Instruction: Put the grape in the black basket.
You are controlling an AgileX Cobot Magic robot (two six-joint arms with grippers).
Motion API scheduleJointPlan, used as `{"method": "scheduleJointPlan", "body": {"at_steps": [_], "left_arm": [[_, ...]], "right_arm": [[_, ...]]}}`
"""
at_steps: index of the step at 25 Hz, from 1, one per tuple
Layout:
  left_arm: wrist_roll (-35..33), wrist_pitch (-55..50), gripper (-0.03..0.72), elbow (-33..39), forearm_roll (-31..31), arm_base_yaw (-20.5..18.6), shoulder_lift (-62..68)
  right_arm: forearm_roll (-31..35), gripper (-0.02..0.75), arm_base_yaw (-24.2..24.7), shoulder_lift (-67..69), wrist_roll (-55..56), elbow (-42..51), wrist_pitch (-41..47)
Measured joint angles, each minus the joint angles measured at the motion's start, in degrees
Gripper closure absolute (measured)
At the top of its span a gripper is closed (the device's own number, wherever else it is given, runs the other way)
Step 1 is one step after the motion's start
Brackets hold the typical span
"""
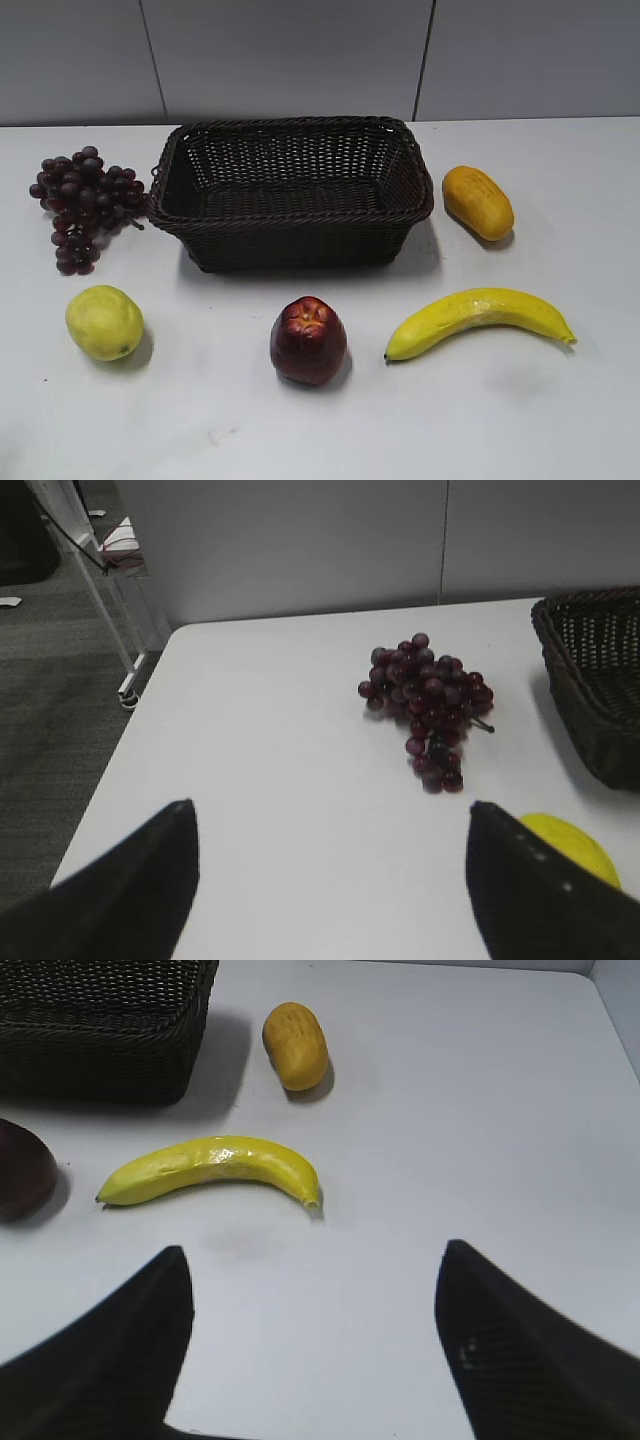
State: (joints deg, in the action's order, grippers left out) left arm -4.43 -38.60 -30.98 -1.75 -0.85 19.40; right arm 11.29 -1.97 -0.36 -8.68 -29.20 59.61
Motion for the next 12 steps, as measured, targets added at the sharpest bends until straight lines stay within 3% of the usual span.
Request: {"method": "scheduleJointPlan", "body": {"at_steps": [5,12], "left_arm": [[0.00,7.10,0.072,-7.66,-4.26,0.00,18.00],[-0.78,-0.36,0.072,-26.22,-5.25,0.75,45.37]], "right_arm": [[0.00,0.166,0.00,0.00,0.00,0.00,0.00],[0.00,0.166,0.00,0.00,0.00,0.00,0.00]]}}
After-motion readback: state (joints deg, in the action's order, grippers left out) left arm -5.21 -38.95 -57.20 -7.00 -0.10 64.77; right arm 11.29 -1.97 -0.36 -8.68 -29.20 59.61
